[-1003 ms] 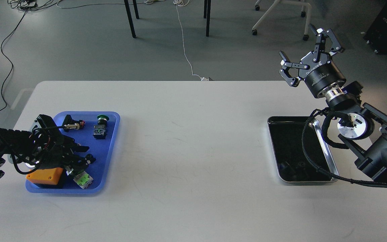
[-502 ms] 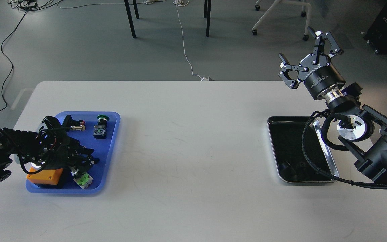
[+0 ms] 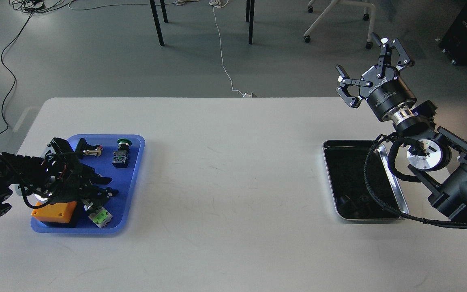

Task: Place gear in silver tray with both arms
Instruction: 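Reach the left gripper into the blue tray and grasp another black gear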

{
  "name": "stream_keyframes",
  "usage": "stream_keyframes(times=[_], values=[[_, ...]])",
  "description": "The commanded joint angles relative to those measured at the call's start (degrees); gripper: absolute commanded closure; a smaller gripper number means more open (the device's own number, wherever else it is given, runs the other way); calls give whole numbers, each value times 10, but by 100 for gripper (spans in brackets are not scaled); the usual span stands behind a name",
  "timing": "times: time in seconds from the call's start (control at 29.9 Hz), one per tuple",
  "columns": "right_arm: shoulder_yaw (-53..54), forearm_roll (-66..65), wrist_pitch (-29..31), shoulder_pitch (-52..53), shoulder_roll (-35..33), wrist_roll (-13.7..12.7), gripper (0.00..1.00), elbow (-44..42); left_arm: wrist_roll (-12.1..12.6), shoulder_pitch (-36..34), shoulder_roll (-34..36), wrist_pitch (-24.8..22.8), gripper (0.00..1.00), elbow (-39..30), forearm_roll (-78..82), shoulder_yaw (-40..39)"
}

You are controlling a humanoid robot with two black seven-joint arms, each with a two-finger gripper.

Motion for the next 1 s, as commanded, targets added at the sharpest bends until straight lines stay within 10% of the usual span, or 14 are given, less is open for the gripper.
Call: stream_keyframes(times=[0.0,0.97], values=[[0,0,0,1,0,0,1,1,-3,0,6,-1,55,0,1,1],[0,0,0,0,0,0,1,0,-3,2,2,-1,74,0,0,16]])
